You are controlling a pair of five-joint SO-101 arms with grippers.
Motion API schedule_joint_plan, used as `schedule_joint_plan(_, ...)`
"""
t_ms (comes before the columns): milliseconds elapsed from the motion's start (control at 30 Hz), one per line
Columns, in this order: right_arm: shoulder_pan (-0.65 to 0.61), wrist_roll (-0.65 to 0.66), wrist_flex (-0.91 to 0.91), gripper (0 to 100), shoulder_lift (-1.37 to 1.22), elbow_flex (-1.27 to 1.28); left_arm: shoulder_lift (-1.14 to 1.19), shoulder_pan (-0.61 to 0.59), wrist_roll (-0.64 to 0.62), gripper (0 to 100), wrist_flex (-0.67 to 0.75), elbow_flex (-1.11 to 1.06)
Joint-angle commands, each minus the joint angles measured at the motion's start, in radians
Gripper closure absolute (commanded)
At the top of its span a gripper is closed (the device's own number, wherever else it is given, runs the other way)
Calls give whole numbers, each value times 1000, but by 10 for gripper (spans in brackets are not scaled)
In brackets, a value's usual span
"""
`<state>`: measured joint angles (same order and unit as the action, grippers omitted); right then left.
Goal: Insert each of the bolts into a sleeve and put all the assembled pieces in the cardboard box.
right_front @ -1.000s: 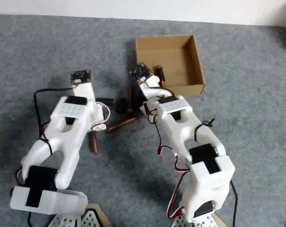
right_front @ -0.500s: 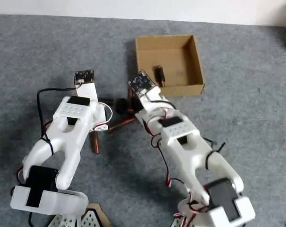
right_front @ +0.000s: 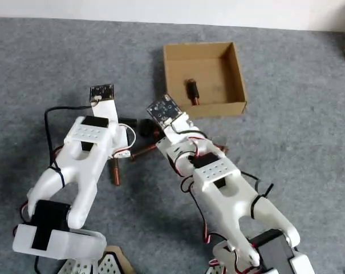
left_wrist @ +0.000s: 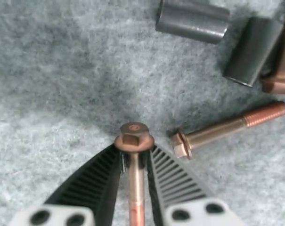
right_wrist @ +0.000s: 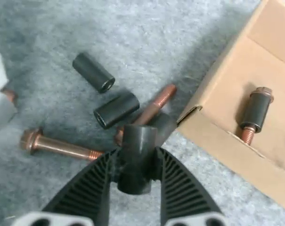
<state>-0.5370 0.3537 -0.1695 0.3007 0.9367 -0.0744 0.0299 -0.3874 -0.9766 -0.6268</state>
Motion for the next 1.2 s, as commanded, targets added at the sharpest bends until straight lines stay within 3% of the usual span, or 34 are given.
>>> schedule_joint_plan(0, -2, -11, -41, 994, 61, -10, -48, 21, 3, 995, 14, 41)
schedule_joint_plan(367, -2, -101, -274, 994, 444, 33, -56, 21, 2, 995, 14, 42)
schedule_joint_plan(500, 16, -101, -277, 994, 636, 147, -58, 36, -126, 995, 11, 48)
schedule_joint_plan(700, 74, -100, -278, 994, 901, 317, -58, 91, -153, 995, 14, 51)
schedule_joint_plan(867, 90, -103, -337, 994, 1089, 418, -58, 87, -262, 995, 9, 110)
schedule_joint_plan(1167, 90, -107, -527, 994, 1420, 463, -59, 125, -279, 995, 21, 180)
